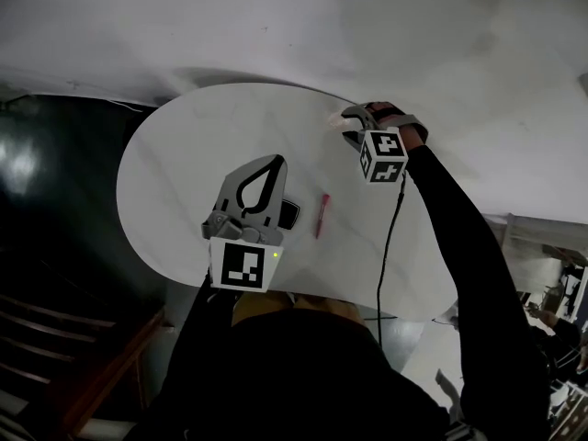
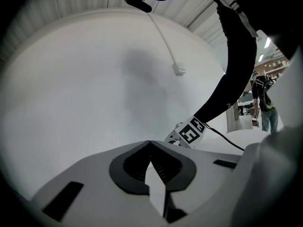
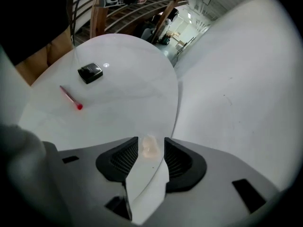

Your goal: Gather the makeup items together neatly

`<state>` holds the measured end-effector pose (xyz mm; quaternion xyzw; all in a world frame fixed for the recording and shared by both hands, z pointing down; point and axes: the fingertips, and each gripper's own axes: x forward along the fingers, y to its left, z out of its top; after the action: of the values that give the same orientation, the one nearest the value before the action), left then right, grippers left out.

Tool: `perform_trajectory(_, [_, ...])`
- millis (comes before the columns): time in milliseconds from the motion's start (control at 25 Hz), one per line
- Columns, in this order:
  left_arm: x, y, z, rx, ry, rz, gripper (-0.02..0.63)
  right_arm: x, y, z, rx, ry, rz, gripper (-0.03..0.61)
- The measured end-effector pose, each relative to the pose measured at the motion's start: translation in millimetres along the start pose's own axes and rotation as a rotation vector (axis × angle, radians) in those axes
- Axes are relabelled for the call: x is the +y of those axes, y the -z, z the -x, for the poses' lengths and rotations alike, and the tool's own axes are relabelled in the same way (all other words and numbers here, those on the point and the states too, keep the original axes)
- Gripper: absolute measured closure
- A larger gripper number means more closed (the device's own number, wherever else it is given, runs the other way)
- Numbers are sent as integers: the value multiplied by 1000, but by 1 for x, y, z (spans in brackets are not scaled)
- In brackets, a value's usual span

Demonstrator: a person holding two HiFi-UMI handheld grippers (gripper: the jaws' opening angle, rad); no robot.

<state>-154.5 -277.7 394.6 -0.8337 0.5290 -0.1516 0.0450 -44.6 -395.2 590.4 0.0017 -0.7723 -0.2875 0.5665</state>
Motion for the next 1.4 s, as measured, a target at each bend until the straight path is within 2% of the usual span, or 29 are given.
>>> perform_trajectory(160, [10, 8, 3, 15, -12, 8, 598, 2, 9, -31, 69, -98, 29, 394])
perform_trajectory(360, [15, 18, 6, 37, -22, 5, 598, 6, 27, -55, 144, -163, 21, 394])
perform_trajectory(440, [16, 21, 6, 44, -18, -2, 598, 6, 35, -63, 177, -161, 19, 396])
perform_trajectory(560, [15, 24, 6, 43, -4, 21, 598, 3, 38, -65, 188, -157, 25, 452])
perform_trajectory(720, [18, 25, 6, 34, -1, 23, 598, 0, 35, -60, 167, -161, 15, 489])
perform_trajectory(840, [18, 26, 5, 29, 5, 20, 598, -1, 33, -52, 141, -124, -37, 494])
perform_trajectory(920, [18, 24, 3, 24, 11, 18, 598, 0, 31, -41, 110, -98, -132, 494])
perform_trajectory(1200, [1, 5, -7, -22, 57, -10, 598, 25, 38, 16, 11, 7, -580, 494])
perform_trajectory(1400, [-20, -6, -14, -47, 112, -6, 598, 71, 41, 57, -74, 34, -1059, 494])
